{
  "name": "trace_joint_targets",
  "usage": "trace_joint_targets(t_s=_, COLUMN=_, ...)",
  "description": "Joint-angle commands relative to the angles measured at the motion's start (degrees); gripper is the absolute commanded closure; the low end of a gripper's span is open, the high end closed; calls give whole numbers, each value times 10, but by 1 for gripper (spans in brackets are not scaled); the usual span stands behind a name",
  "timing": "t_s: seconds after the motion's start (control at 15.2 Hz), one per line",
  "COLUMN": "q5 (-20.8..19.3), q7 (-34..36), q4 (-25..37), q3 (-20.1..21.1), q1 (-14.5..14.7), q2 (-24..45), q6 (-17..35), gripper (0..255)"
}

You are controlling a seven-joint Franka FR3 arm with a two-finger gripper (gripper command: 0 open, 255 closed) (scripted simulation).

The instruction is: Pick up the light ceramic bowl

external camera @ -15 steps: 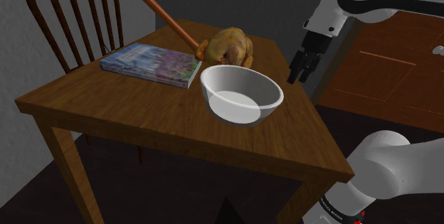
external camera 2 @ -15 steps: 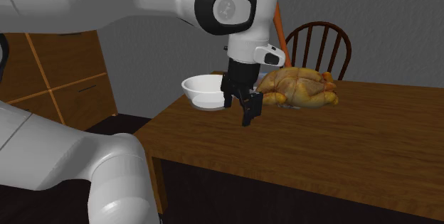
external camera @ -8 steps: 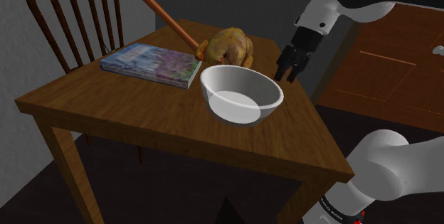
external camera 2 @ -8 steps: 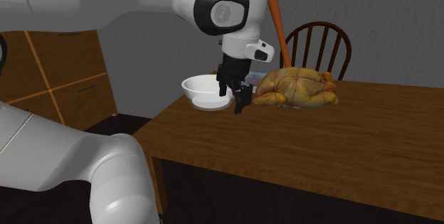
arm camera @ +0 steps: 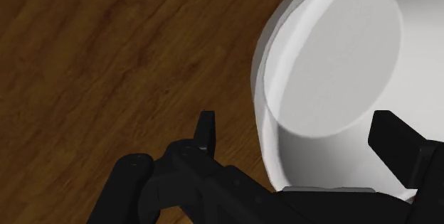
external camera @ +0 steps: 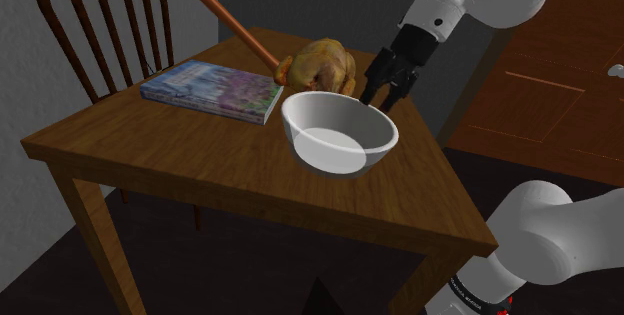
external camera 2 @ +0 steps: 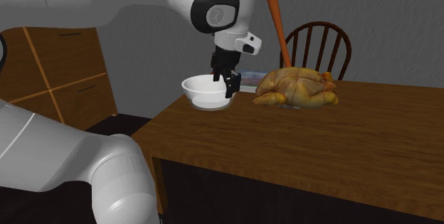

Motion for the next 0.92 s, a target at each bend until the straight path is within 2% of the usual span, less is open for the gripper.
trace_joint_targets(t_s=0.0, q5=5, q7=-3, q4=-14, q3=2, q1=1, q2=1, q6=16, gripper=0)
trace_joint_targets(t_s=0.4, q5=10, q7=-14, q4=-51, q3=5, q1=2, q2=-3, q6=47, gripper=0)
trace_joint_targets(t_s=0.46, q5=9, q7=-14, q4=-49, q3=5, q1=2, q2=-3, q6=46, gripper=255)
trace_joint_targets(t_s=0.86, q5=9, q7=-14, q4=-50, q3=5, q1=2, q2=-4, q6=46, gripper=255)
